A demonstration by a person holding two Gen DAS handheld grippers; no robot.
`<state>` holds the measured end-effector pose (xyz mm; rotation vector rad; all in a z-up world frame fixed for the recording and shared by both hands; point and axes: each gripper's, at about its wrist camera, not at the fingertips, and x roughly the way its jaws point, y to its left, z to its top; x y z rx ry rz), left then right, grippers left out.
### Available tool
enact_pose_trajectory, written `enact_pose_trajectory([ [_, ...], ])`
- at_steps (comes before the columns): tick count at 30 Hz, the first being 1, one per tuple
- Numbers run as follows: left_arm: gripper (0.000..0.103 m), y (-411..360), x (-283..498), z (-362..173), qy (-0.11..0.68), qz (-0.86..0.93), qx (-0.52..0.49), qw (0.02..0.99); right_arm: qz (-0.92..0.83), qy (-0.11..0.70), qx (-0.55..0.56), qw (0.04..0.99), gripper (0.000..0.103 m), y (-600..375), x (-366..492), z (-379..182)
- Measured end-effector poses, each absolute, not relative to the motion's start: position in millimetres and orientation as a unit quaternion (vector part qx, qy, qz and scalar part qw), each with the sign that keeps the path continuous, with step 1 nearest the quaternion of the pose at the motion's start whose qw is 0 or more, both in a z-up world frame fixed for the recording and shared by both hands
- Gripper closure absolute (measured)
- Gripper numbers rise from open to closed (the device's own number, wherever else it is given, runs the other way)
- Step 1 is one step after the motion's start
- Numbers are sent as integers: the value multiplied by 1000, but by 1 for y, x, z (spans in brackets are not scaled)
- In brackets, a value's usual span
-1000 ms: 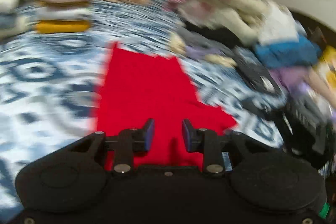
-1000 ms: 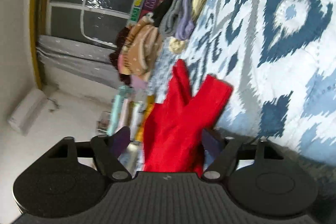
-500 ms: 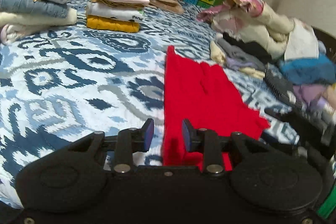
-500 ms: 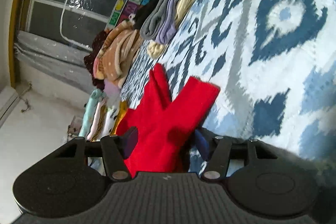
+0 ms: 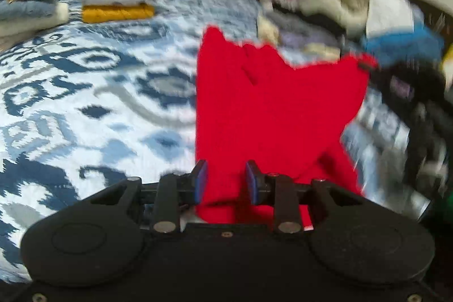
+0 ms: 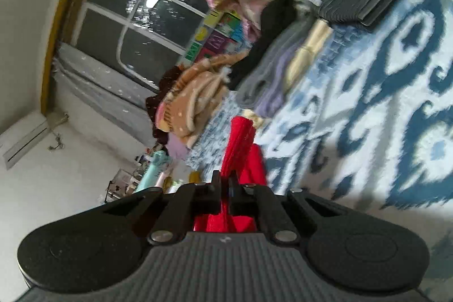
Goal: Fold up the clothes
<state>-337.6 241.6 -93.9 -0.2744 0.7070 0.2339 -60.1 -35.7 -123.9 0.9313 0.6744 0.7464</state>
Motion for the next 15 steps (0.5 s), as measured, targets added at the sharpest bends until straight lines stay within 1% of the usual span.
enact_pose_trajectory([
  [3,77,243,-343,-88,335,120,-125,926,320,346,446,761,97,-43,-56,-140],
  [7,77,258,-350,-76,303,162,-149,927,330,335,451,758,97,-43,-52,-140],
  [10,81,270,-353,-72,286,192,-176,922,344,323,455,755,97,-46,-57,-138],
  [12,85,272,-352,-73,285,194,-185,920,352,318,448,758,97,-47,-58,-134],
  [15,91,265,-347,-78,292,177,-179,923,360,313,443,759,97,-51,-56,-131],
])
